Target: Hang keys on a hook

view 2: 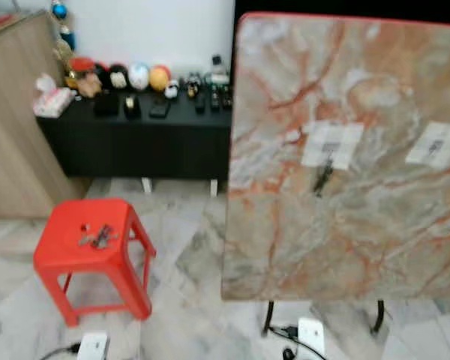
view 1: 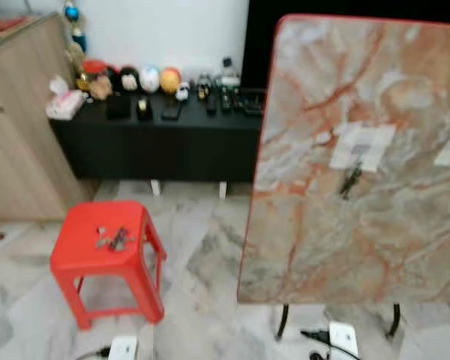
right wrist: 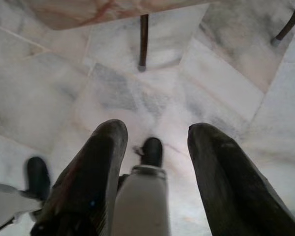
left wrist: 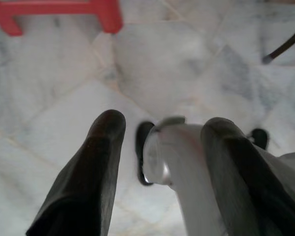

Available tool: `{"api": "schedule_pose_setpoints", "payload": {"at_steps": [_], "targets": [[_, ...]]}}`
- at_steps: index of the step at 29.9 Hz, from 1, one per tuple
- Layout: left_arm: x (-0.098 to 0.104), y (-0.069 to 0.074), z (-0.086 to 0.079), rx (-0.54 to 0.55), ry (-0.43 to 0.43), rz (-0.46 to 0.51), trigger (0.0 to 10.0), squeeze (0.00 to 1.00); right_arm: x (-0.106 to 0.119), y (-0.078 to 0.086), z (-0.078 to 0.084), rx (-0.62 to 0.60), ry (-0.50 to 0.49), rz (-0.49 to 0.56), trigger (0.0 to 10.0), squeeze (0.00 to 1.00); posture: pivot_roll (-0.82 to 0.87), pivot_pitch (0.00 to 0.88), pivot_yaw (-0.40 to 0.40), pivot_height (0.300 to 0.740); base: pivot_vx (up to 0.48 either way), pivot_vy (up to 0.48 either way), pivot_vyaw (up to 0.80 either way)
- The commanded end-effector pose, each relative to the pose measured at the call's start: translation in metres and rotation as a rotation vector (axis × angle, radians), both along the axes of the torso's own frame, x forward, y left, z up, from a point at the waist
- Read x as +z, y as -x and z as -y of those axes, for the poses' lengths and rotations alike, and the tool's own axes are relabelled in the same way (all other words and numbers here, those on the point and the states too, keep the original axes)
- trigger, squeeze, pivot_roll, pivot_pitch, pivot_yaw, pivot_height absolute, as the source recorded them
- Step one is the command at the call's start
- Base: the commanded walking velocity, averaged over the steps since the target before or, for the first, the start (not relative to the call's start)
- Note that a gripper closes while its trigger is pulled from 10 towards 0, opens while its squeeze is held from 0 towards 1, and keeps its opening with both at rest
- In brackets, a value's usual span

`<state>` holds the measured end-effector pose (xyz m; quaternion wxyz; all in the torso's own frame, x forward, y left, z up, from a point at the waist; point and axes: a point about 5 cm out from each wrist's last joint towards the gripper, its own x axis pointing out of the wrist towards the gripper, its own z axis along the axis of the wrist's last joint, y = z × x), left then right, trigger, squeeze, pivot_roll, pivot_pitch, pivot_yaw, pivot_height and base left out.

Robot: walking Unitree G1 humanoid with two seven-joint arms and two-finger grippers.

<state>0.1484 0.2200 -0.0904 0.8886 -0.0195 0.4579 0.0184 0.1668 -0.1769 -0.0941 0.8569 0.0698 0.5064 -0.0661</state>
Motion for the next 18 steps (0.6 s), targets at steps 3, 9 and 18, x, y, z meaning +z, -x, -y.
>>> {"api": "schedule_pose_setpoints", "payload": {"at_steps": [3, 9, 18], "targets": [[-0.0002, -0.0018, 0.0023, 0.010, 0.009, -0.006, 10.0, 0.00, 0.0022, -0.0057, -0.0034, 0.012, -0.005, 0.015, 10.0, 0.00, 0.11, 0.000, -0.068, 0.740, 0.000, 0.410, 0.00], [-0.0005, -0.0020, 0.0039, 0.005, 0.009, -0.007, 10.0, 0.00, 0.0031, -0.0073, -0.0019, 0.011, 0.002, 0.025, 10.0, 0.00, 0.11, 0.000, -0.069, 0.740, 0.000, 0.411, 0.00], [-0.0014, 0.0012, 0.0024, 0.010, 0.009, -0.014, 10.0, 0.00, 0.0032, -0.0065, 0.0037, -0.045, 0.001, 0.021, 10.0, 0.00, 0.10, 0.000, -0.068, 0.740, 0.000, 0.403, 0.00]]}}
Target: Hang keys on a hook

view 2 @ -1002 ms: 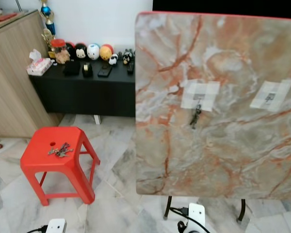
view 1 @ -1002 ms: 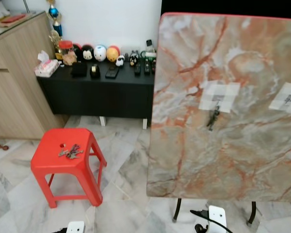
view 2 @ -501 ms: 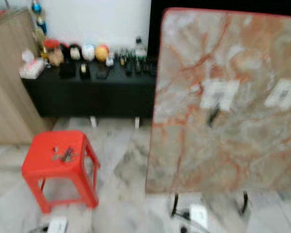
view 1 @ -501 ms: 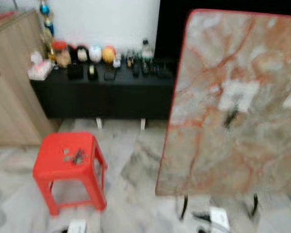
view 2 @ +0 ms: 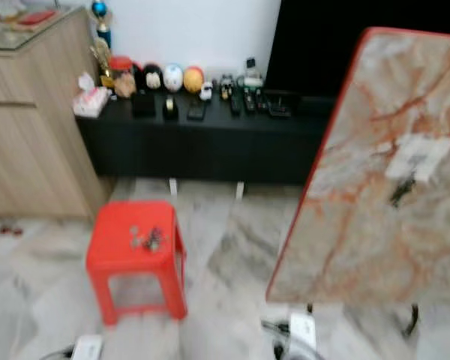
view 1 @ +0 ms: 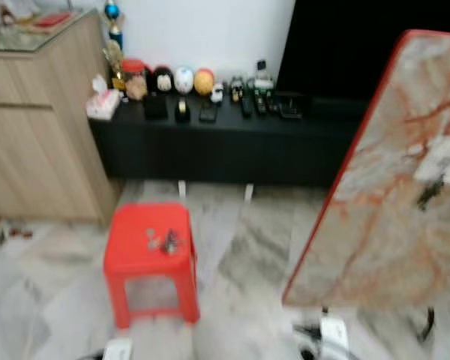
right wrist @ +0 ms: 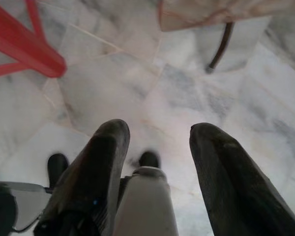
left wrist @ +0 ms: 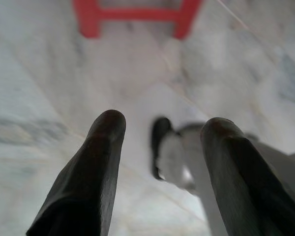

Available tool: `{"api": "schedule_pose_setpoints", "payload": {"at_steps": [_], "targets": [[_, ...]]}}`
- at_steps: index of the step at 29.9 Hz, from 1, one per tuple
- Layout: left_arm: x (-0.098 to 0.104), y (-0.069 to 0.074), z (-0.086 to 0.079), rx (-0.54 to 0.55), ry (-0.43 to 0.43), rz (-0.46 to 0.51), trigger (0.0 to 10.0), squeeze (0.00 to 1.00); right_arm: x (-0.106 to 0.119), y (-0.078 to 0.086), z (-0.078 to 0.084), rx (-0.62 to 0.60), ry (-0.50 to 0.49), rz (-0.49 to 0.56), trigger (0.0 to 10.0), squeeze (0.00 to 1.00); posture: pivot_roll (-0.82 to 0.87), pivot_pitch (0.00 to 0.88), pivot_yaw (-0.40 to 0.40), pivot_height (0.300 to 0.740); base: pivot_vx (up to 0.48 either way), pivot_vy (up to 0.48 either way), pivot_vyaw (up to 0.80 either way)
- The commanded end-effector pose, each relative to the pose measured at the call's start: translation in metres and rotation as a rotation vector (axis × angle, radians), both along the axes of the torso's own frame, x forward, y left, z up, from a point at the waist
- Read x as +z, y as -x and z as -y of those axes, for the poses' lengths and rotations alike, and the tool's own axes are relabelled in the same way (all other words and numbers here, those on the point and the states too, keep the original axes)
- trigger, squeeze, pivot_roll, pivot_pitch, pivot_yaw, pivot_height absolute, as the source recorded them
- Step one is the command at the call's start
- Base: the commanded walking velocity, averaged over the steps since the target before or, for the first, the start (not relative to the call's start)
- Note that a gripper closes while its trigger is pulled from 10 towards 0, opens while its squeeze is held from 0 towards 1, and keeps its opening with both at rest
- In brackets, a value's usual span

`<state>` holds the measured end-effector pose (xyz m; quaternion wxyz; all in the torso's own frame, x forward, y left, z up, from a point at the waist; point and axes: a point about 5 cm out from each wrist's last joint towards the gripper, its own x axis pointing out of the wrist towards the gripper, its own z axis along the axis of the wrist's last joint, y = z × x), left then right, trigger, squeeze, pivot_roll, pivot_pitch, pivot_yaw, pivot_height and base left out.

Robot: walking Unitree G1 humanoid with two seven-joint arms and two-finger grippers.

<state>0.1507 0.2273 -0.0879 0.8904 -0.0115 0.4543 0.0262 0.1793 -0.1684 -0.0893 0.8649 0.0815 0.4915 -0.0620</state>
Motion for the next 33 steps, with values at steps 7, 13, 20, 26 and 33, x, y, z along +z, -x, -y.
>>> {"api": "schedule_pose_setpoints", "payload": {"at_steps": [7, 13, 20, 26, 33], "targets": [[-0.0039, 0.0055, 0.0065, 0.002, 0.027, -0.026, 10.0, 0.00, -0.0019, 0.0065, 0.0124, -0.034, 0.026, -0.020, 10.0, 0.00, 0.11, 0.000, -0.065, 0.740, 0.000, 0.401, 0.00], [-0.0039, 0.0083, 0.0024, 0.001, 0.020, -0.031, 10.0, 0.00, -0.0020, 0.0067, 0.0123, -0.043, 0.033, -0.020, 10.0, 0.00, 0.11, 0.000, -0.062, 0.740, 0.000, 0.402, 0.00], [-0.0037, 0.0086, 0.0007, 0.005, 0.020, -0.031, 10.0, 0.00, -0.0012, 0.0046, 0.0113, -0.040, 0.026, -0.016, 10.0, 0.00, 0.11, 0.000, -0.060, 0.740, 0.000, 0.400, 0.00], [-0.0032, 0.0072, 0.0009, 0.000, 0.020, -0.029, 10.0, 0.00, -0.0007, 0.0038, 0.0123, -0.042, 0.029, -0.012, 10.0, 0.00, 0.11, 0.000, -0.061, 0.740, 0.000, 0.400, 0.00], [-0.0029, 0.0044, 0.0040, 0.003, 0.019, -0.020, 10.0, 0.00, -0.0003, 0.0030, 0.0131, -0.036, 0.034, -0.013, 10.0, 0.00, 0.11, 0.000, -0.064, 0.740, 0.000, 0.328, 0.00]]}}
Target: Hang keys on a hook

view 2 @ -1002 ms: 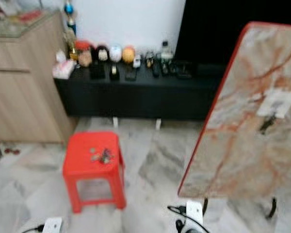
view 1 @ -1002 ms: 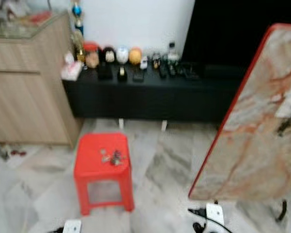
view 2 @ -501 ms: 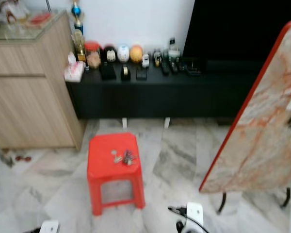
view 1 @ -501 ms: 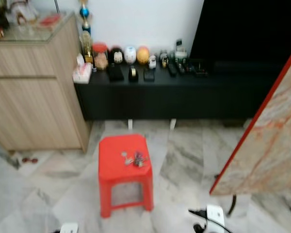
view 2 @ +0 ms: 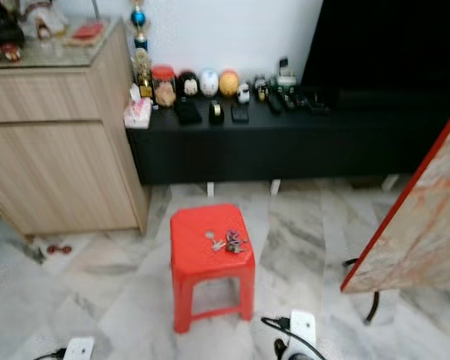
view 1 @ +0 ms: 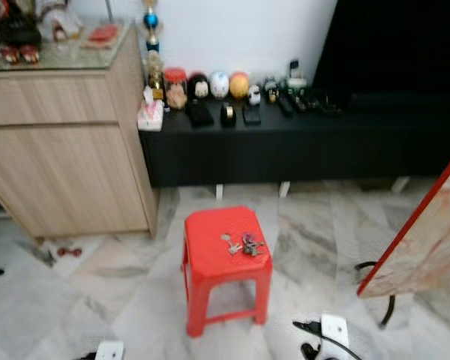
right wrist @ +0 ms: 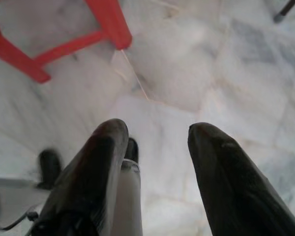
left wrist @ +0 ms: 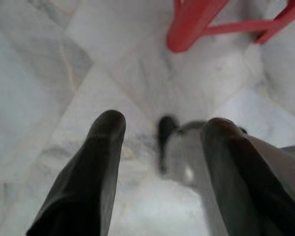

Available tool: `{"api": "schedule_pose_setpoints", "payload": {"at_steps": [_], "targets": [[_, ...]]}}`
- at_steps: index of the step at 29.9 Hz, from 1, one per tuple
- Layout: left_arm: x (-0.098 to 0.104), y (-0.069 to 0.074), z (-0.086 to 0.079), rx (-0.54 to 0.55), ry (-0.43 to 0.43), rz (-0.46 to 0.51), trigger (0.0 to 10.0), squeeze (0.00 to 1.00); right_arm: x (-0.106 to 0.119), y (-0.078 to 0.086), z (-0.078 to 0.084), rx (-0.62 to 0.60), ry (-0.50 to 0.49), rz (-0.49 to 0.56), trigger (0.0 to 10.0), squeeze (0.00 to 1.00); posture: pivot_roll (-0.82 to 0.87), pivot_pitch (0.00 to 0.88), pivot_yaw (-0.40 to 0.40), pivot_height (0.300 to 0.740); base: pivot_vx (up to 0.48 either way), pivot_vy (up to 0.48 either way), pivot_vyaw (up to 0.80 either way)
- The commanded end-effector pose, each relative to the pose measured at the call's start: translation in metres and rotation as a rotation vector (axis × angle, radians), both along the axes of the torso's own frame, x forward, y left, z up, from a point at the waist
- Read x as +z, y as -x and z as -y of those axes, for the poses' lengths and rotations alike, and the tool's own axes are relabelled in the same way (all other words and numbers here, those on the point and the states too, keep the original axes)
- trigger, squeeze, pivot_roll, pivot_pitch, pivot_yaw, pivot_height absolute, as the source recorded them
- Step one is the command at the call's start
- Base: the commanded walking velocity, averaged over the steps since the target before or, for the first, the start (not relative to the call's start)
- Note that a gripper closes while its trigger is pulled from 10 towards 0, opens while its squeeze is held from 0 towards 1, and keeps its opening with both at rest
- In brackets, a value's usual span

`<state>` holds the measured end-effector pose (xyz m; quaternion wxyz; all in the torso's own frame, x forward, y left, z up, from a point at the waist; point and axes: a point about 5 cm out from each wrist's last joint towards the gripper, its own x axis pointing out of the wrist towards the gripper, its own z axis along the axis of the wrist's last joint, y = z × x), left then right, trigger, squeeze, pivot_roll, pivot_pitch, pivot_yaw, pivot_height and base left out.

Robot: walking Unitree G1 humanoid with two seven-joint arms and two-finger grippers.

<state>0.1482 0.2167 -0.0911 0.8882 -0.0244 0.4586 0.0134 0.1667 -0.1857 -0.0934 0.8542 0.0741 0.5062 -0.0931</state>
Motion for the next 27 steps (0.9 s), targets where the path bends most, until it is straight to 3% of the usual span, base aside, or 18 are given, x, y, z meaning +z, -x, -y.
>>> {"api": "schedule_pose_setpoints", "payload": {"at_steps": [1, 27], "targets": [[0.0004, 0.0015, -0.0065, 0.014, -0.017, -0.011, 10.0, 0.00, 0.0038, -0.0097, -0.0043, 0.011, -0.005, 0.029, 10.0, 0.00, 0.11, 0.000, -0.064, 0.740, 0.000, 0.000, 0.00], [0.0003, -0.0034, 0.0022, 0.020, -0.002, -0.003, 10.0, 0.00, 0.0056, -0.0130, -0.0041, 0.026, 0.002, 0.051, 10.0, 0.00, 0.11, 0.000, -0.071, 0.740, 0.000, 0.000, 0.00]]}}
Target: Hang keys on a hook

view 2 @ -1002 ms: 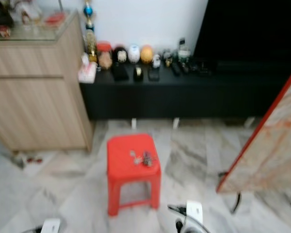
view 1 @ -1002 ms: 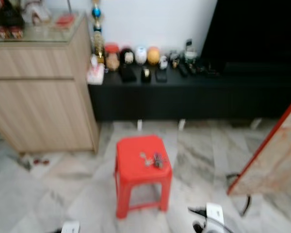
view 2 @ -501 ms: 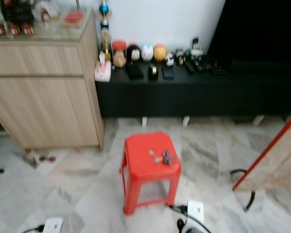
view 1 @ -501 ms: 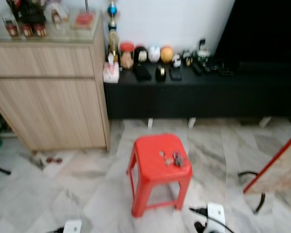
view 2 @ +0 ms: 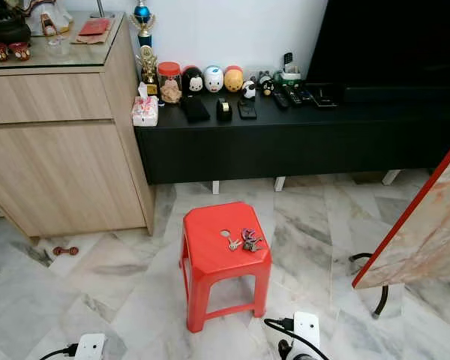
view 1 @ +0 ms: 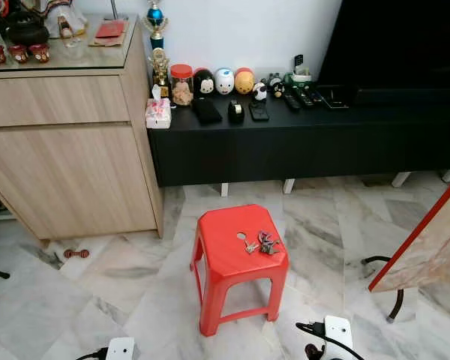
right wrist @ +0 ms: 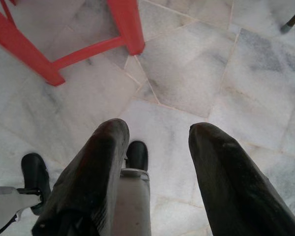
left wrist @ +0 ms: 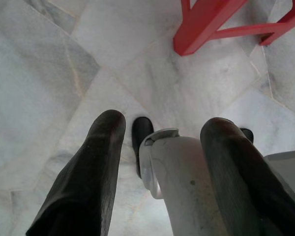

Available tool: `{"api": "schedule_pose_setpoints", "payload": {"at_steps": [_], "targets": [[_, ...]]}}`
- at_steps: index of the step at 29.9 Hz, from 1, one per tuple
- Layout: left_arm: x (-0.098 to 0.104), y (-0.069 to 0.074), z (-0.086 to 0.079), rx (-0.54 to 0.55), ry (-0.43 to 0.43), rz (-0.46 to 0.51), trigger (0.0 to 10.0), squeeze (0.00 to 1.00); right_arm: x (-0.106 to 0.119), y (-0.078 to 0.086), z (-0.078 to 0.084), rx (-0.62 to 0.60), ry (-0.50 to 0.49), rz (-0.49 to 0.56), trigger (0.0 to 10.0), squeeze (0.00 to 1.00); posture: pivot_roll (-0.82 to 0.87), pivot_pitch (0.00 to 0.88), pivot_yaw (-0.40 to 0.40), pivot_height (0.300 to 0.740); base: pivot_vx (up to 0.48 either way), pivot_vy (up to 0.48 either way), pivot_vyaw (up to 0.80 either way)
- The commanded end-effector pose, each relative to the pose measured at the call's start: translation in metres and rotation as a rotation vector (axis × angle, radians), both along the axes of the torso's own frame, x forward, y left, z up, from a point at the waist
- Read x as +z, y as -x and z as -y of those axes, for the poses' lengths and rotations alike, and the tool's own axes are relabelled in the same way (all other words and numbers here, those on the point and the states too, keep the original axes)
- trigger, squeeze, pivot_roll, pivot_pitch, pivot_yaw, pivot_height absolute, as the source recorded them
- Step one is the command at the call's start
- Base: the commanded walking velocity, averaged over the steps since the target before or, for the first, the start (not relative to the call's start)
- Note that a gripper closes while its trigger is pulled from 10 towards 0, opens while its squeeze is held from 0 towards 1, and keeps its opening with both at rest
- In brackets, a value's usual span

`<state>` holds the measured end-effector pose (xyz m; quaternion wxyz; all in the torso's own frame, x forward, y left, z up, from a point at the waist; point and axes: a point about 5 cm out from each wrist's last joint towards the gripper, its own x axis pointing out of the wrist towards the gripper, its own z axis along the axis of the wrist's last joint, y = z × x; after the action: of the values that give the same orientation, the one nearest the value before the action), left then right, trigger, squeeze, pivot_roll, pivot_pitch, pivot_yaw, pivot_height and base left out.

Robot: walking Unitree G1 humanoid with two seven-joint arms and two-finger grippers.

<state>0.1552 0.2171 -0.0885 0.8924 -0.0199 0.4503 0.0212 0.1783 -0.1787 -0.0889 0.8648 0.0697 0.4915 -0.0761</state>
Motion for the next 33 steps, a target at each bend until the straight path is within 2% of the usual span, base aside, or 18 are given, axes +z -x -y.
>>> {"api": "schedule_pose_setpoints", "payload": {"at_steps": [1, 5, 8, 14, 21, 29, 33], "targets": [[-0.0025, 0.0038, 0.0026, 0.010, 0.014, -0.022, 10.0, 0.00, 0.0011, -0.0015, 0.0030, -0.005, 0.010, 0.014, 10.0, 0.00, 0.11, 0.000, -0.071, 0.740, 0.000, 0.000, 0.00], [-0.0030, 0.0064, 0.0009, 0.013, 0.013, -0.025, 10.0, 0.00, 0.0020, -0.0028, 0.0040, 0.012, 0.028, 0.027, 10.0, 0.00, 0.11, 0.000, -0.071, 0.740, 0.000, 0.000, 0.00], [-0.0035, 0.0090, -0.0014, 0.016, 0.011, -0.030, 10.0, 0.00, 0.0027, -0.0037, 0.0051, 0.032, 0.053, 0.030, 10.0, 0.00, 0.11, 0.000, -0.073, 0.740, 0.000, 0.000, 0.74], [-0.0035, 0.0092, -0.0018, 0.019, 0.010, -0.031, 10.0, 0.00, 0.0027, -0.0037, 0.0043, 0.023, 0.031, 0.037, 10.0, 0.00, 0.11, 0.000, -0.074, 0.740, 0.000, 0.000, 0.76], [-0.0034, 0.0060, 0.0028, 0.014, 0.015, -0.027, 10.0, 0.00, 0.0031, -0.0045, 0.0042, 0.041, 0.032, 0.044, 10.0, 0.00, 0.11, 0.000, -0.075, 0.740, 0.000, 0.000, 0.00], [-0.0037, 0.0054, 0.0054, 0.013, 0.017, -0.028, 10.0, 0.00, 0.0034, -0.0048, 0.0037, 0.035, 0.019, 0.055, 10.0, 0.00, 0.11, 0.000, -0.075, 0.740, 0.090, 0.000, 0.67], [-0.0038, 0.0054, 0.0058, 0.014, 0.018, -0.027, 10.0, 0.00, 0.0035, -0.0050, 0.0029, 0.025, 0.001, 0.063, 10.0, 0.00, 0.11, 0.000, -0.075, 0.740, 0.247, 0.000, 0.00]]}}
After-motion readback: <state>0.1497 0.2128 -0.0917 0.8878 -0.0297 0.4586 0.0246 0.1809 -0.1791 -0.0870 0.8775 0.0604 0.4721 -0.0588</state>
